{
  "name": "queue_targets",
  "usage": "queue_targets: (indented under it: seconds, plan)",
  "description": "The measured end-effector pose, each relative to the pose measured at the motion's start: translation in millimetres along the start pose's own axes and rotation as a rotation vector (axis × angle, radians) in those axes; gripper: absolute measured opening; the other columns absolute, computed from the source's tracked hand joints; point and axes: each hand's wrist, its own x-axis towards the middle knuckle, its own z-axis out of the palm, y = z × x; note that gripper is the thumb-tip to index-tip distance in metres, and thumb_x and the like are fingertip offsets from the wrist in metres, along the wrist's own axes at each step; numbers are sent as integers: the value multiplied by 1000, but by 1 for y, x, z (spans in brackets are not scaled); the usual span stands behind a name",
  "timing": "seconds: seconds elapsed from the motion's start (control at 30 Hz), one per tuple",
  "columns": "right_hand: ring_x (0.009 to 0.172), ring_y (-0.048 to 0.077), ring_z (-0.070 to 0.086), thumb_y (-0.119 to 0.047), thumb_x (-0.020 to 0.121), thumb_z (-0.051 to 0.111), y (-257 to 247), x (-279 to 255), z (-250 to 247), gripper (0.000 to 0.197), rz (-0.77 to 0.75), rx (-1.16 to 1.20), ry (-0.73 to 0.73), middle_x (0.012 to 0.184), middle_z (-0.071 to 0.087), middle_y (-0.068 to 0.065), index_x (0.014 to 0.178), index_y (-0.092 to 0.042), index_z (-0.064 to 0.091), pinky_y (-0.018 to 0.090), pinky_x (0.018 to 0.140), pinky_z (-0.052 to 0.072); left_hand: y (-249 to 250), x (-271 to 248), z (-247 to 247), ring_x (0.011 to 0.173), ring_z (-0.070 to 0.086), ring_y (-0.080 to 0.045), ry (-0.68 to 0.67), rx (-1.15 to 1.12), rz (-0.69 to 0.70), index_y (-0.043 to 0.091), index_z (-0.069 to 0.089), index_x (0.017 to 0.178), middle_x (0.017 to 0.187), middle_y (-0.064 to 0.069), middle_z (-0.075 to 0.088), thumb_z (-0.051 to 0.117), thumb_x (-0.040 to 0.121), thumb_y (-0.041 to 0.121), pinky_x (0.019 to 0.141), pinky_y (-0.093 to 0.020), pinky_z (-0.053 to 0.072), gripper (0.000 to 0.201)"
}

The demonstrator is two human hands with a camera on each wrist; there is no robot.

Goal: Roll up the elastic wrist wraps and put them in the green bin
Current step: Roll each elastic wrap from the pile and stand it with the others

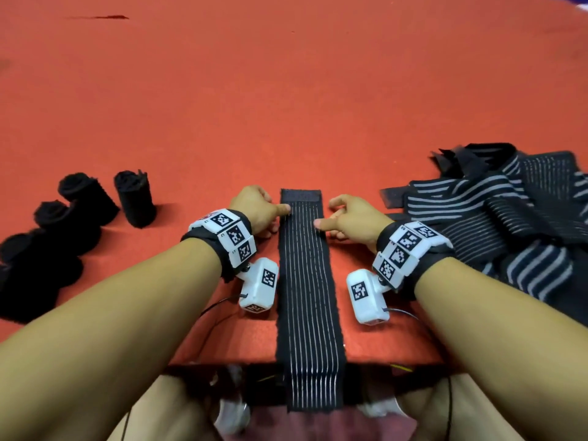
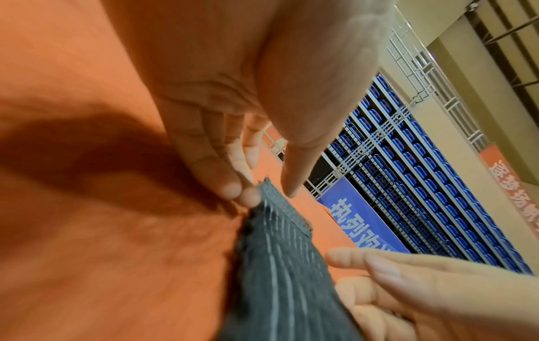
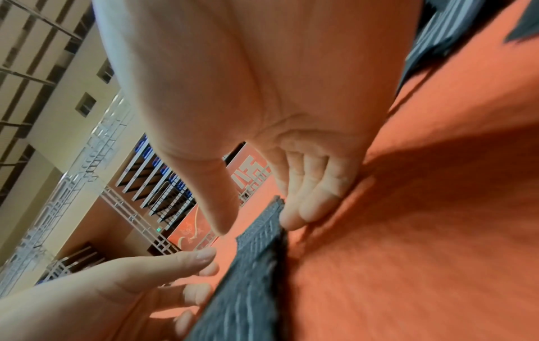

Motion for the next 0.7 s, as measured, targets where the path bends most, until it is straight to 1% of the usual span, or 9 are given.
queue_targets:
  seconds: [0.07,0.13,0.2,0.27,0.37,0.43,0.53,0.6,0.7]
  plan:
    - [55,13,55,-20,88,78,9,-17,3,39,-29,-67,43,67,58,2,118,-6,57,33,61,53,-6,-27,-4,66,69,-27,-12,45,-36,12,58,77,67,-10,70,76,91,29,65,-39,60,29]
    - [62,20,60,-26,87,79,18,-39,4,22,-63,-206,92,63,61,2,89,-10,64,43,77,58,-12,-55,-7,62,70,-25,-8,121,-60,9,66,72,67,-10,74,74,92,35,62,-35,61,33]
    - [63,23,65,-31,88,76,25,-63,7,28,-59,-316,100,61,67,6,71,-13,63,42,80,58,-18,-80,-9,58,70,-24,-8,153,-81,5,69,74,67,-10,75,71,93,38,65,-38,63,38]
    - [61,26,70,-35,91,72,27,-87,13,34,-36,-349,55,65,72,12,67,-13,62,37,68,60,-21,-103,-9,58,72,-23,-34,161,-97,4,69,77,68,-10,75,69,94,39,67,-41,64,39]
    - [51,22,67,-37,96,67,27,-114,26,41,19,-372,2,62,71,13,66,-11,57,27,55,56,-24,-133,-5,59,74,-23,-76,221,-85,4,68,74,66,-10,75,66,96,40,57,-32,59,42]
    - [57,24,72,-37,95,68,27,-125,36,39,27,-355,9,61,71,12,73,-7,58,31,59,61,-26,-149,-1,64,76,-25,-100,238,-73,4,68,73,67,-11,75,64,96,36,60,-31,60,40]
    - [65,27,76,-39,94,69,27,-134,46,36,25,-328,34,65,73,13,84,-6,59,42,74,64,-30,-165,5,66,76,-23,-89,271,-63,3,70,79,66,-9,75,66,93,37,72,-38,64,37]
    - [66,24,76,-39,94,69,29,-139,49,35,10,-325,38,65,73,12,83,-7,60,43,80,63,-32,-171,7,62,75,-22,-39,277,-46,3,71,80,63,-7,74,69,91,37,70,-39,64,35]
    - [69,21,77,-38,93,70,32,-147,51,34,-22,-341,68,68,75,11,75,-10,61,41,83,62,-37,-179,10,64,76,-23,-38,236,-39,2,71,77,65,-9,74,72,91,35,70,-42,65,35]
